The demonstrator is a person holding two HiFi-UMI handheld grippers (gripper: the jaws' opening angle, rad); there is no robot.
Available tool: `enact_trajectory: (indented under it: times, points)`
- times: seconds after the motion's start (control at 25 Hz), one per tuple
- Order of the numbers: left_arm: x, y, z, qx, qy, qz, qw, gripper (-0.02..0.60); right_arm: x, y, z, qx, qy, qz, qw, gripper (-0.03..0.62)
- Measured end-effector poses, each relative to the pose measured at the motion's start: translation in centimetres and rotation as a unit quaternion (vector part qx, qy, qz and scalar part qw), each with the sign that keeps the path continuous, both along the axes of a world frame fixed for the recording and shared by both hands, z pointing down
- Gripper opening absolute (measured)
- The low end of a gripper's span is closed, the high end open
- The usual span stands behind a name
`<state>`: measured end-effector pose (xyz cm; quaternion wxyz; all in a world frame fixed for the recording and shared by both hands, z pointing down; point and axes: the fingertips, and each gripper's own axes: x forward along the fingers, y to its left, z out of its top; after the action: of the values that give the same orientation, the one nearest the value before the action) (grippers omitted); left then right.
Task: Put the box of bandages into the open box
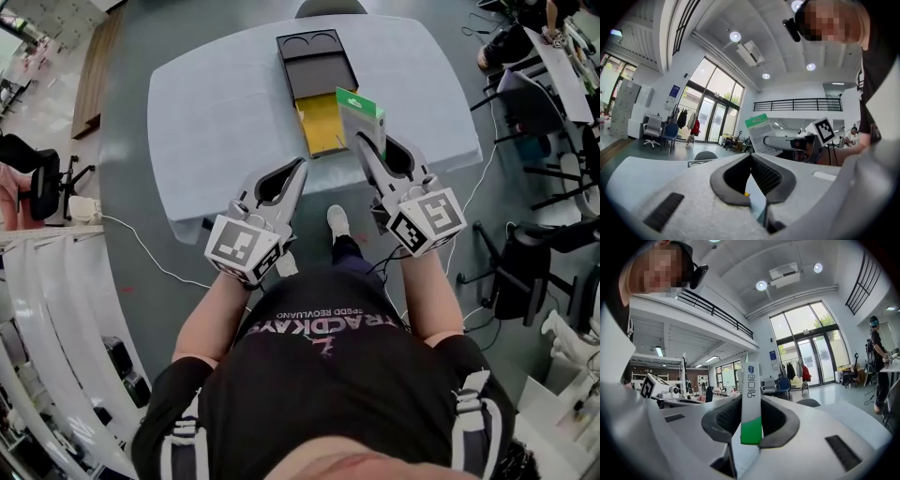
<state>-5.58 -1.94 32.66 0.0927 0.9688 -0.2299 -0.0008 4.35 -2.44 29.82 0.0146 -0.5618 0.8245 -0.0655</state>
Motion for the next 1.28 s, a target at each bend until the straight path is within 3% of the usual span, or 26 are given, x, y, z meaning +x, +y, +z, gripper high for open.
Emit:
enact_trajectory:
  times: [0.8,1.28]
  points:
    - [6.8,-6.9,3.6,0.019,-0.032,-0.057,0.9977,0.017,6.4,-9.9,5.4,-0.060,0.002,-0.077,0.995,0.091]
    - [9.2,-8.9,6.9,-0.007,-0.061,-0.098,0.9933,0.017,7.8,-14.1,11.9,-0.128,0.024,-0.152,0.980,0.091]
